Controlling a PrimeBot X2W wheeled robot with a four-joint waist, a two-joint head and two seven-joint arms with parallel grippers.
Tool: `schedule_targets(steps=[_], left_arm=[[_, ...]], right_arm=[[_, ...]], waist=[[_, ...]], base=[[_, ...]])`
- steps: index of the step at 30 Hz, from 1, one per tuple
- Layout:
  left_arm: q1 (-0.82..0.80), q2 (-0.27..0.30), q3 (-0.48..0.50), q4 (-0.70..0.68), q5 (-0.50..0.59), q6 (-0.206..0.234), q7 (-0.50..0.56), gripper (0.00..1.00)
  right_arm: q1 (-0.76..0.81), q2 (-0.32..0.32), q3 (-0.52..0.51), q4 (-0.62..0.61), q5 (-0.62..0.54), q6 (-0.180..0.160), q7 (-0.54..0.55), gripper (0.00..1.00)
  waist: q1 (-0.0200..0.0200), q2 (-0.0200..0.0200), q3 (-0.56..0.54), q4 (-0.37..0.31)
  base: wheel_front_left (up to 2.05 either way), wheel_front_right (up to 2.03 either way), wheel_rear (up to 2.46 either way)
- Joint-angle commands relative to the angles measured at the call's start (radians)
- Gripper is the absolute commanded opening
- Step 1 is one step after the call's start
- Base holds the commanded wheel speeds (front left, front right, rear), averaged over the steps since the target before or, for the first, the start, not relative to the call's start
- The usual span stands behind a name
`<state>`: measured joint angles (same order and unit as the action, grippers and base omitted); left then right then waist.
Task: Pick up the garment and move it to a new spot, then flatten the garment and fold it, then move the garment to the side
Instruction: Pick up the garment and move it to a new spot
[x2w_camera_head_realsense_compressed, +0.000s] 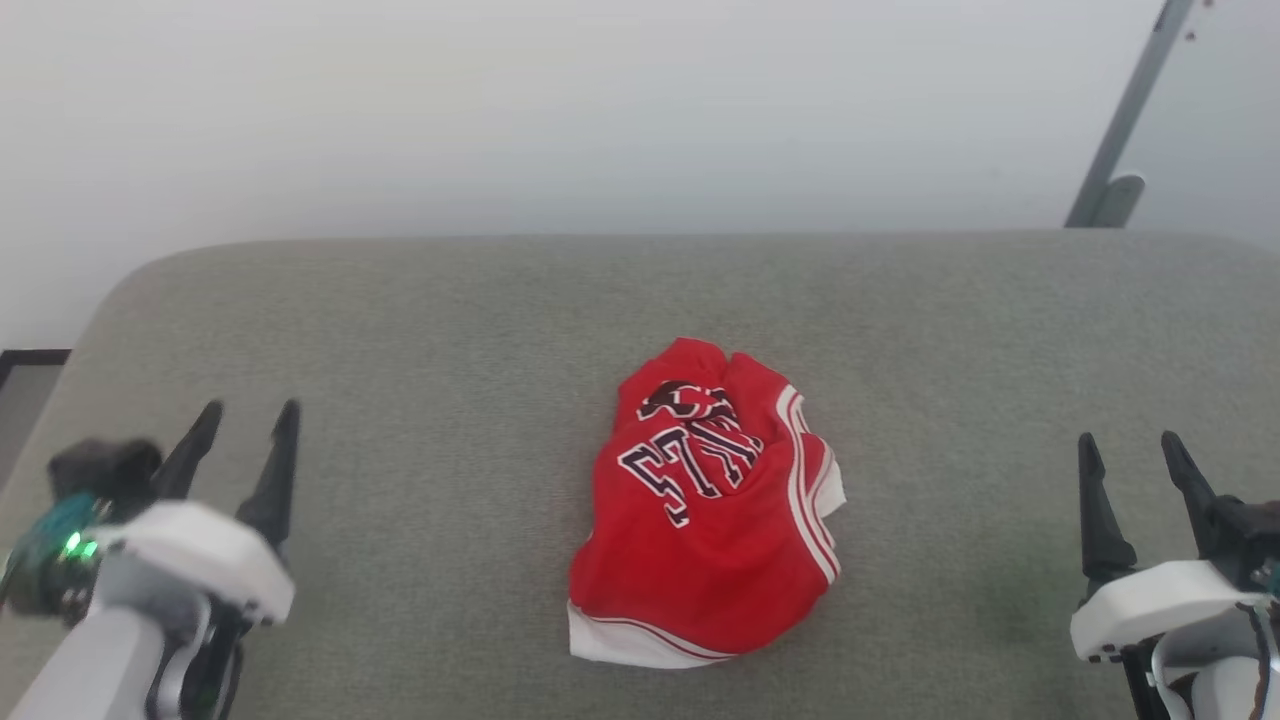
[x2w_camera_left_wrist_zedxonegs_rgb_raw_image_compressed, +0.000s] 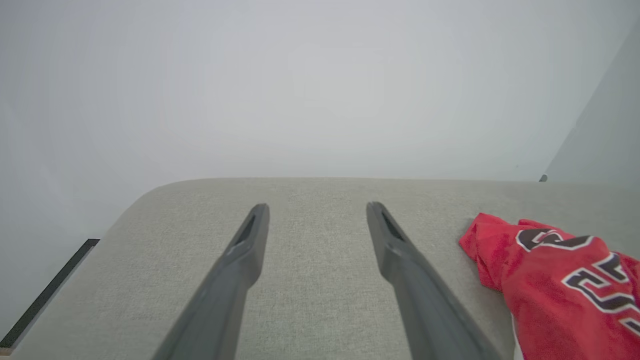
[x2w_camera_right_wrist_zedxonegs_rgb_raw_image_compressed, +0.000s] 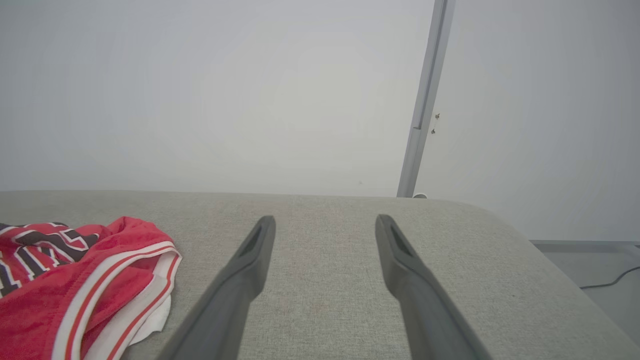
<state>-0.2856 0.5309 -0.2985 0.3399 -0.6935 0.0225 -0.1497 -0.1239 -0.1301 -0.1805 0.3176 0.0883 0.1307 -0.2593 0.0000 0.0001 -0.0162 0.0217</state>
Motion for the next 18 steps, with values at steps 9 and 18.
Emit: schedule_targets(steps=[9, 18], left_arm=[[0.166, 0.030, 0.104, -0.027, -0.029, 0.018, -0.103, 1.00], [0.280, 0.000, 0.218, -0.074, -0.016, 0.002, -0.116, 1.00]], right_arm=[[0.030, 0.009, -0.015, -0.006, 0.012, 0.000, -0.002, 1.00], [0.037, 0.010, -0.019, -0.006, 0.019, 0.000, -0.004, 1.00]], waist=[[0.0000, -0.0001, -0.020, 0.038], [0.0000, -0.0001, -0.022, 0.048]], base=[[0.00, 0.00, 0.00], [0.00, 0.00, 0.00]])
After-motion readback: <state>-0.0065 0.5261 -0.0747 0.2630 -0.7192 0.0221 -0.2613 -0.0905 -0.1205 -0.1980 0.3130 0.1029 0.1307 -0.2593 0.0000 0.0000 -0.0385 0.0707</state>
